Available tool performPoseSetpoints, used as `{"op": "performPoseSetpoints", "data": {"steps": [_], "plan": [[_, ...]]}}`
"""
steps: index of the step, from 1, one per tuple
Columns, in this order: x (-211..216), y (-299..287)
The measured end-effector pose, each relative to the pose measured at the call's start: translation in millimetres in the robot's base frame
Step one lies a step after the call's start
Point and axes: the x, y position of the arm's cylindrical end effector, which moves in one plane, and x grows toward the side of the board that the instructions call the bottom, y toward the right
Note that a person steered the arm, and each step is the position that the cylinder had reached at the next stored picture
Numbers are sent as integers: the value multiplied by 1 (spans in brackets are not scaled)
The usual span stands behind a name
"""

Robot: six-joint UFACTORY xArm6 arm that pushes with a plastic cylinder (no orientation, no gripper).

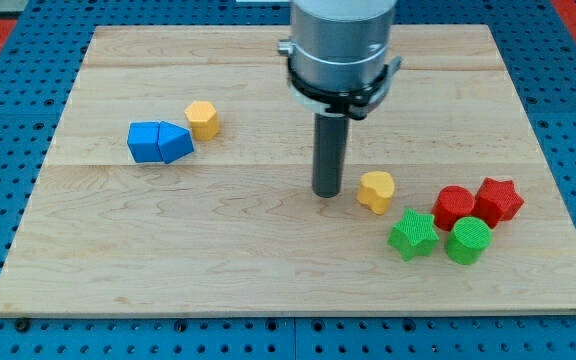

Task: Push both the blue blocks and yellow hexagon towards the group of blocks

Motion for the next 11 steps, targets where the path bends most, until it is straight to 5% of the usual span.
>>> {"op": "performPoseSetpoints", "data": {"steps": [1,3,4,5,6,8,10,11], "plan": [[-4,-20],[-135,-93],[-153,-180],[-122,-169],[-72,-73],[-33,-105],[16,17],[2,-91]]}}
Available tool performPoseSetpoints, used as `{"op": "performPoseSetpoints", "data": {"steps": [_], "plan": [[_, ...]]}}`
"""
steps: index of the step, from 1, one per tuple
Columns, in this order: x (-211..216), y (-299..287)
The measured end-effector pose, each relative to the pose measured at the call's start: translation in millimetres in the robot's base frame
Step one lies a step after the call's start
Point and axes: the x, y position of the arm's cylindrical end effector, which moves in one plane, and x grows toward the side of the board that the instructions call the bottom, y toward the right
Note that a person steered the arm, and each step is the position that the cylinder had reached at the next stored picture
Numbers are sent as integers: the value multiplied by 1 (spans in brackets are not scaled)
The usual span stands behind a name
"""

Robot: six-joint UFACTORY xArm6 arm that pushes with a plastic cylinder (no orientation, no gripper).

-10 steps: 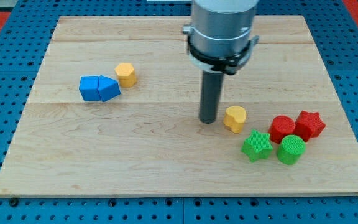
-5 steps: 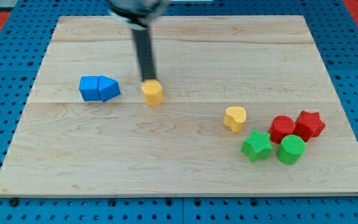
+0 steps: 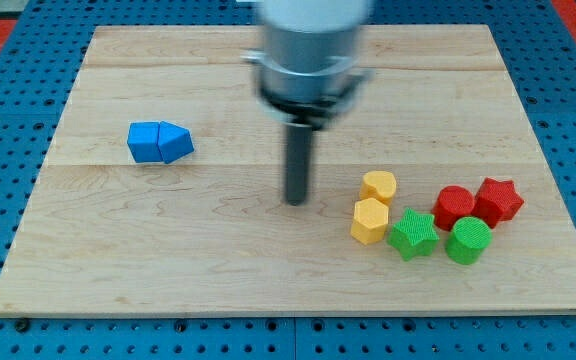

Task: Push both the blue blocks and yellow hexagon towards the group of blocks

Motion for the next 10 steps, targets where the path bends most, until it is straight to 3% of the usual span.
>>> {"op": "performPoseSetpoints", "data": {"steps": [1,2,4,6,8,10], "plan": [[-6,-141],[-53,-239],[-68,-73],[-92,13],[-41,125],[-67,93]]}}
